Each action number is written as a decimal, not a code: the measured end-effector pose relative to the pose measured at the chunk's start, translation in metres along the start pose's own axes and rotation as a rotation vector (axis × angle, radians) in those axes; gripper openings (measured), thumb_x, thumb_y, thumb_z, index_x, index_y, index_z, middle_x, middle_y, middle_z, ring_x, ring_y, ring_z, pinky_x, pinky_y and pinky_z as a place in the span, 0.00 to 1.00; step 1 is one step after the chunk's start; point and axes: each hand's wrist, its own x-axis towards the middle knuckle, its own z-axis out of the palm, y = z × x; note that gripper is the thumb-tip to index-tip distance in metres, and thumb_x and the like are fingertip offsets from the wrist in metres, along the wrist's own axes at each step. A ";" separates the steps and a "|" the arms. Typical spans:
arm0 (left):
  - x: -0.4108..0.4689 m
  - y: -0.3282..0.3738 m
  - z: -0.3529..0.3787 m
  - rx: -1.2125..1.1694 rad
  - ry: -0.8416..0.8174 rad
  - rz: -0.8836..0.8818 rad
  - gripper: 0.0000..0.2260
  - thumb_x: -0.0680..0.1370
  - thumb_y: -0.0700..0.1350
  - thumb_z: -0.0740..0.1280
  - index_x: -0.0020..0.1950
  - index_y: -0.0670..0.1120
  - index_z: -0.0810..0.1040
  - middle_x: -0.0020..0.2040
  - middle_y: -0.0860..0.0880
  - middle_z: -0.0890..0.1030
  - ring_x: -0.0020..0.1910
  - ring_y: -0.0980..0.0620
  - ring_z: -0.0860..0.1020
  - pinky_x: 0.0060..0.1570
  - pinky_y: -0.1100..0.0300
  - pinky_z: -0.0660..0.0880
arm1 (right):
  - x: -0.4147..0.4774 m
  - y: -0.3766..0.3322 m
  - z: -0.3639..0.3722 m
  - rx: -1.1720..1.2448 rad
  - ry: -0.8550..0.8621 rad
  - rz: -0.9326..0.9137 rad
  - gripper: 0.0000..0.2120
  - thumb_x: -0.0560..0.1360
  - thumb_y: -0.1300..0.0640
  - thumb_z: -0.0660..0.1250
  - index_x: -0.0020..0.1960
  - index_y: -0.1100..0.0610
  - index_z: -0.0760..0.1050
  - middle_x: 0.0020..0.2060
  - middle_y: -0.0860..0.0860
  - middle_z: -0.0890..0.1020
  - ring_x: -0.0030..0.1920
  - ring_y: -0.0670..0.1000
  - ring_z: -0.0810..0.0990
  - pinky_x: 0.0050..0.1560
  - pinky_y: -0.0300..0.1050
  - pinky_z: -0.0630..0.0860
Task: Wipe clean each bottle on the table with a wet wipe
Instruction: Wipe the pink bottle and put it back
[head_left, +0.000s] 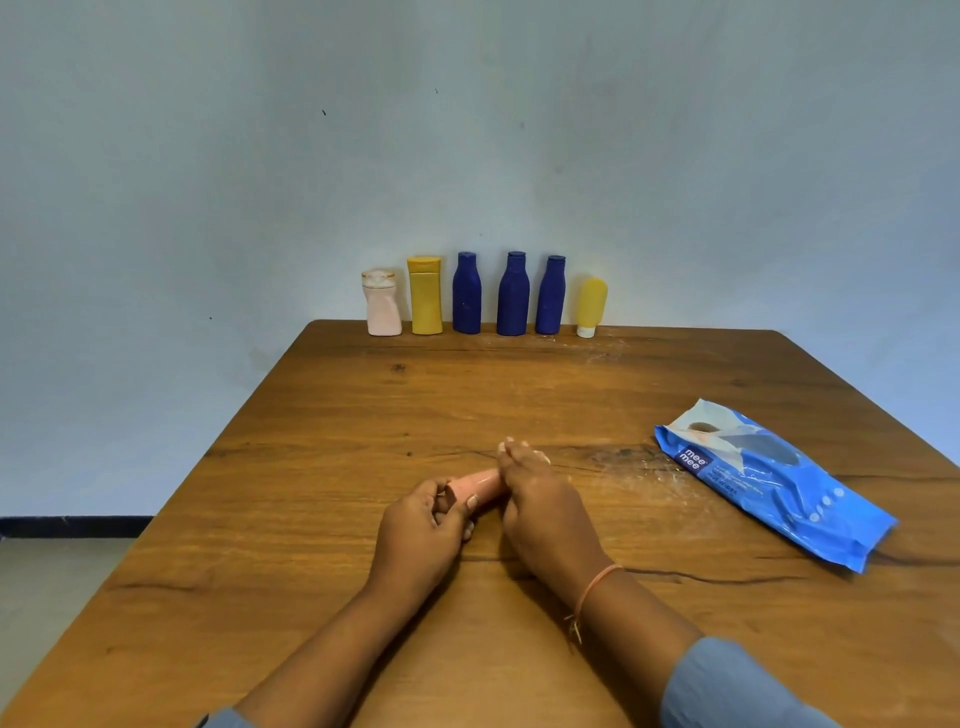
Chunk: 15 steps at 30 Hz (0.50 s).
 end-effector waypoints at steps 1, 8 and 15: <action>0.000 0.000 0.000 0.023 0.008 0.010 0.07 0.75 0.41 0.68 0.45 0.54 0.75 0.35 0.53 0.81 0.32 0.60 0.79 0.32 0.71 0.72 | -0.004 -0.008 0.003 0.007 -0.026 -0.055 0.25 0.76 0.64 0.56 0.74 0.59 0.59 0.74 0.53 0.60 0.74 0.48 0.54 0.67 0.31 0.39; -0.001 -0.001 0.000 0.073 0.028 0.041 0.06 0.76 0.43 0.66 0.39 0.49 0.76 0.31 0.50 0.79 0.29 0.54 0.75 0.27 0.67 0.68 | -0.006 -0.017 0.008 -0.007 -0.099 -0.174 0.23 0.78 0.61 0.56 0.72 0.58 0.62 0.72 0.53 0.64 0.73 0.49 0.58 0.69 0.33 0.43; -0.002 0.000 -0.002 0.034 0.082 0.137 0.09 0.73 0.41 0.70 0.52 0.48 0.79 0.46 0.53 0.79 0.41 0.61 0.76 0.38 0.78 0.69 | 0.015 0.003 -0.011 -0.049 -0.134 -0.042 0.23 0.77 0.63 0.55 0.72 0.57 0.63 0.72 0.52 0.64 0.73 0.47 0.59 0.67 0.30 0.44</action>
